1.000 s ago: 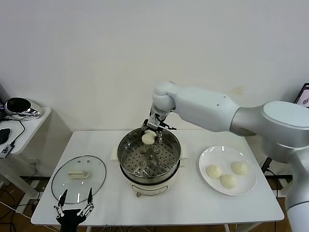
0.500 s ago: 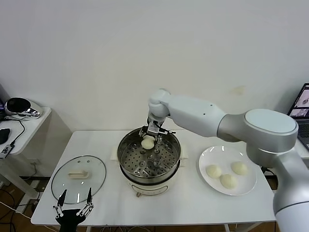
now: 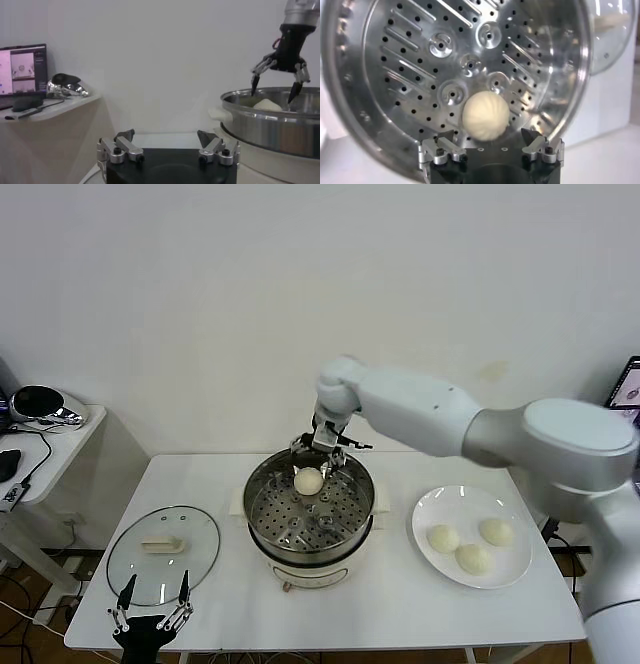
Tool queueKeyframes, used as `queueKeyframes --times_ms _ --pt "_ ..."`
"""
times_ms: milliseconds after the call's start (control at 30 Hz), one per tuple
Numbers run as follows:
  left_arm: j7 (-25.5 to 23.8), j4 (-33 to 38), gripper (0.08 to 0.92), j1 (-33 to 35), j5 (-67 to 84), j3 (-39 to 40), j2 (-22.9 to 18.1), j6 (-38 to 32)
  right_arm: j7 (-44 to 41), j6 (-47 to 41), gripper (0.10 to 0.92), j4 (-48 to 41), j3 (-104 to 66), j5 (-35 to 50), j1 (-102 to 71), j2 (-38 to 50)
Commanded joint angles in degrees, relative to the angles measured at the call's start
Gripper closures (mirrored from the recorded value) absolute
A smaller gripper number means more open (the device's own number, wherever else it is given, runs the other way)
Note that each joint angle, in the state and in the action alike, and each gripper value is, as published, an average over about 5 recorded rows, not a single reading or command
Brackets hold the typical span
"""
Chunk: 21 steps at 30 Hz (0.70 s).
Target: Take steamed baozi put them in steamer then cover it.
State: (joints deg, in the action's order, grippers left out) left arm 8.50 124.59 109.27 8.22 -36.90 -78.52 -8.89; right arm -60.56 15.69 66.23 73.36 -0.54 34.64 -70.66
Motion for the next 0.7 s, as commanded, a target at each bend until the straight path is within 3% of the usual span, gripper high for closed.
queueKeyframes --times_ms 33,200,367,700 --pt "0.0 0.33 0.177 -0.01 -0.03 0.06 0.08 0.01 -3.64 -21.82 0.203 15.06 2.01 12.06 7.87 11.7" --pt "-0.06 0.86 0.177 -0.29 -0.14 0.53 0.71 0.16 -2.61 -33.08 0.203 23.72 2.22 15.49 9.72 23.8" --pt "-0.1 1.0 0.177 -0.54 -0.29 1.01 1.26 0.24 -1.45 -38.75 0.203 29.32 2.38 14.83 7.1 35.75" --pt "-0.25 1.34 0.177 -0.95 -0.37 0.84 1.65 0.82 -1.05 -34.14 0.203 26.62 -2.64 4.68 -8.01 44.67"
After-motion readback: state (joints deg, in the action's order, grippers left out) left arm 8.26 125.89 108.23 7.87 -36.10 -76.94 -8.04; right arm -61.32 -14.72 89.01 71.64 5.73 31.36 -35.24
